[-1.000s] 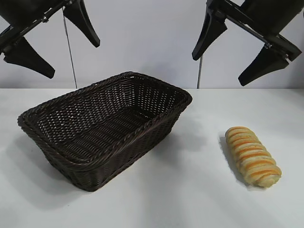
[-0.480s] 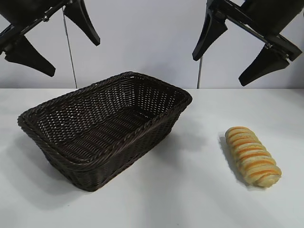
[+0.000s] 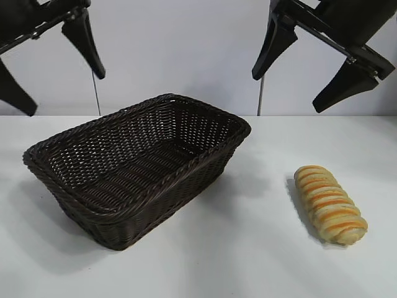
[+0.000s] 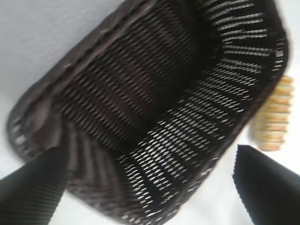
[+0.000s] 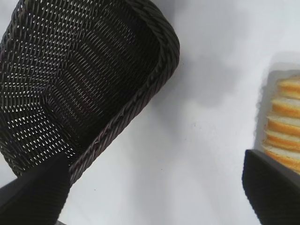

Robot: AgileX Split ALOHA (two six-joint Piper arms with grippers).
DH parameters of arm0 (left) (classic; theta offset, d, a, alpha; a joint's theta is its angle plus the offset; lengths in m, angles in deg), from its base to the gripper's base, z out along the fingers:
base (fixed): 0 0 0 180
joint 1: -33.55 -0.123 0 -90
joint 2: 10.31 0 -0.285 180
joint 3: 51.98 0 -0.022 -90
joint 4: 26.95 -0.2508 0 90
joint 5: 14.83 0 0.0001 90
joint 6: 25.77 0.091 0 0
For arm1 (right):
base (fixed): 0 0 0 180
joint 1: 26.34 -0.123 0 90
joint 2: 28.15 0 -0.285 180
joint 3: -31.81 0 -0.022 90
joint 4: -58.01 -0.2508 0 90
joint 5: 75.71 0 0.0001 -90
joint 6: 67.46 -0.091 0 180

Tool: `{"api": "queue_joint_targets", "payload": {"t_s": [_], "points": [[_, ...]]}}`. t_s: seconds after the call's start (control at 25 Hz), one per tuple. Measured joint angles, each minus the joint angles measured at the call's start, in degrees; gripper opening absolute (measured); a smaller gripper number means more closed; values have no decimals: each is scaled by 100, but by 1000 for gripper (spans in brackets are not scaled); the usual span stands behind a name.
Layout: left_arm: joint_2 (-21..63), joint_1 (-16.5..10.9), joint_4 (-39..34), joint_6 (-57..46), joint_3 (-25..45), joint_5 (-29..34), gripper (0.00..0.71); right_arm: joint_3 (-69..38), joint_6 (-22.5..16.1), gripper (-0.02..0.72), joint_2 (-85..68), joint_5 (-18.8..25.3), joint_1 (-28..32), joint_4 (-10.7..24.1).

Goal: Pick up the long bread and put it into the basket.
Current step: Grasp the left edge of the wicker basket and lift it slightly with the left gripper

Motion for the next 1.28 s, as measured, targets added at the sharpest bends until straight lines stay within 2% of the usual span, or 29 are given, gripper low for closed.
{"api": "queue_joint_targets", "payload": {"t_s": [0.12,0.28,0.6,0.64,0.68,0.76,0.84,0.88,1.04,1.28], "points": [[-91,137,246,-39,478,-570,694,6,0,694,0,4,0,0],[-565,167,406,-45,584,-1141,694,18,0,694,0,21,0,0],[-1279,167,662,-21,507,-1422,690,18,0,694,0,48,0,24],[-1289,167,668,-21,507,-1456,664,18,0,694,0,48,0,42],[-1291,167,673,-21,507,-1494,603,18,0,694,0,48,0,49],[-1291,167,679,-15,507,-1540,423,18,0,694,0,48,0,84],[-1291,167,679,-15,479,-1534,272,18,0,694,0,48,0,89],[-1291,167,701,-32,438,-1534,218,18,0,694,0,48,0,95],[-1291,161,764,-65,186,-1494,103,18,0,694,0,48,0,127],[-1348,141,734,-2,-233,-1099,97,18,0,694,0,66,0,188]]}}
